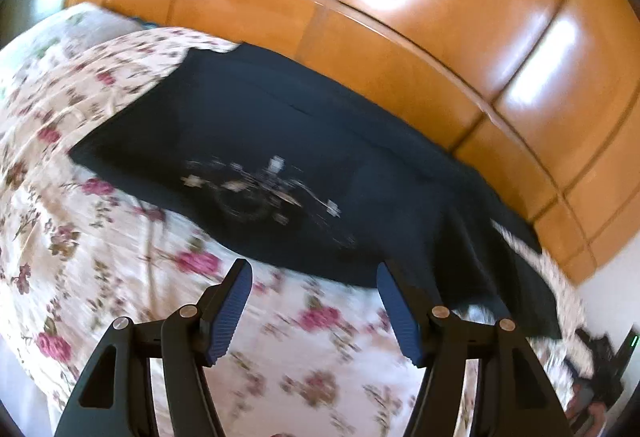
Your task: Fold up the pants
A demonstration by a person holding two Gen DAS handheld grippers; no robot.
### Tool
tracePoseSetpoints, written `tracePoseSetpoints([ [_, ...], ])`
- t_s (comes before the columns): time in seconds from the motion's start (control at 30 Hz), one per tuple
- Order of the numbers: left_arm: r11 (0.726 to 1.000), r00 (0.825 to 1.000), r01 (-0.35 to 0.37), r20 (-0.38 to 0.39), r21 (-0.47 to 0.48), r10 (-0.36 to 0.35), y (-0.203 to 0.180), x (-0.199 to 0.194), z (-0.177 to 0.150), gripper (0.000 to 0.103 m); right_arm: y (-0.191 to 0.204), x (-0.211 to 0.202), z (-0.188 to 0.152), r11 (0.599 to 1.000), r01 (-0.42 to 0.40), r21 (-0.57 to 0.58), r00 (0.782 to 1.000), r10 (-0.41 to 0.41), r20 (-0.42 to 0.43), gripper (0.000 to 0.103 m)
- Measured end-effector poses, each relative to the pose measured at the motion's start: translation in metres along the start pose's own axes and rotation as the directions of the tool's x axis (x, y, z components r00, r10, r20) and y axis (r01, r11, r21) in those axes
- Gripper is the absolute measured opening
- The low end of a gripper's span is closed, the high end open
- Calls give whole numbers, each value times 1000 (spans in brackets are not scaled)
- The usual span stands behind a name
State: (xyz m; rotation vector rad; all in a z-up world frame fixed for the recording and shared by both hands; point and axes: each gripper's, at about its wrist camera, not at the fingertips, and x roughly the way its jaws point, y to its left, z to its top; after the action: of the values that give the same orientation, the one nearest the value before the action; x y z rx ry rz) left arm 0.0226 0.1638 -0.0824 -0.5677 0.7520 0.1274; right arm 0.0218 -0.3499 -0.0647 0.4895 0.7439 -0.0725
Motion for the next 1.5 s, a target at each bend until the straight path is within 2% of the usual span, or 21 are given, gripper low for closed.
tracePoseSetpoints([
  [0.1, 996, 1000, 2, 31, -90, 1, 30, 4, 6, 65, -31, 9, 5, 987, -66, 148, 998, 69, -15, 86],
  [0.23, 980, 997, 23, 75, -198, -8, 65, 7, 11, 65, -68, 26, 4, 941, -105, 320, 993, 115, -13, 71],
  [0.27, 976, 996, 22, 85, -215, -4, 71, 9, 13, 65, -73, 28, 5, 932, -120, 343, 992, 125, 5, 70],
  [0.37, 961, 994, 59, 102, -270, -33, 88, 18, 17, 65, -76, 33, 13, 923, -144, 356, 989, 142, 32, 70],
  [0.57, 935, 982, 142, 167, -325, -91, 101, 26, 27, 65, -86, 50, 28, 905, -164, 392, 986, 149, 69, 55],
  [0.67, 927, 976, 169, 186, -333, -111, 104, 29, 29, 65, -92, 57, 32, 900, -189, 393, 982, 163, 100, 43],
  [0.73, 931, 977, 163, 186, -328, -105, 104, 30, 29, 64, -95, 63, 33, 903, -190, 384, 981, 159, 111, 28],
  [0.83, 943, 980, 136, 182, -302, -84, 100, 33, 29, 65, -99, 69, 32, 905, -190, 382, 981, 156, 117, 16],
  [0.93, 949, 983, 120, 172, -290, -71, 97, 36, 30, 65, -103, 71, 32, 898, -210, 387, 977, 177, 119, 14],
  [1.1, 954, 985, 108, 163, -279, -64, 95, 42, 33, 64, -98, 76, 34, 918, -203, 342, 979, 181, 97, 13],
  [1.17, 957, 986, 98, 156, -273, -56, 94, 43, 33, 59, -97, 78, 36, 922, -205, 328, 978, 183, 96, 10],
  [1.23, 960, 989, 82, 138, -269, -46, 93, 47, 34, 47, -95, 80, 36, 927, -199, 318, 979, 177, 97, 8],
  [1.27, 958, 992, 75, 117, -277, -44, 94, 51, 34, 29, -94, 80, 37, 930, -197, 311, 980, 174, 99, 8],
  [1.3, 956, 994, 70, 97, -286, -44, 95, 55, 35, 18, -94, 81, 36, 932, -196, 306, 980, 172, 102, 8],
  [1.37, 954, 996, 69, 73, -292, -50, 96, 57, 36, 13, -95, 82, 35, 935, -192, 299, 980, 167, 107, 8],
  [1.5, 968, 999, 47, 36, -247, -40, 89, 52, 42, 8, -89, 79, 34, 949, -143, 282, 986, 113, 119, 8],
])
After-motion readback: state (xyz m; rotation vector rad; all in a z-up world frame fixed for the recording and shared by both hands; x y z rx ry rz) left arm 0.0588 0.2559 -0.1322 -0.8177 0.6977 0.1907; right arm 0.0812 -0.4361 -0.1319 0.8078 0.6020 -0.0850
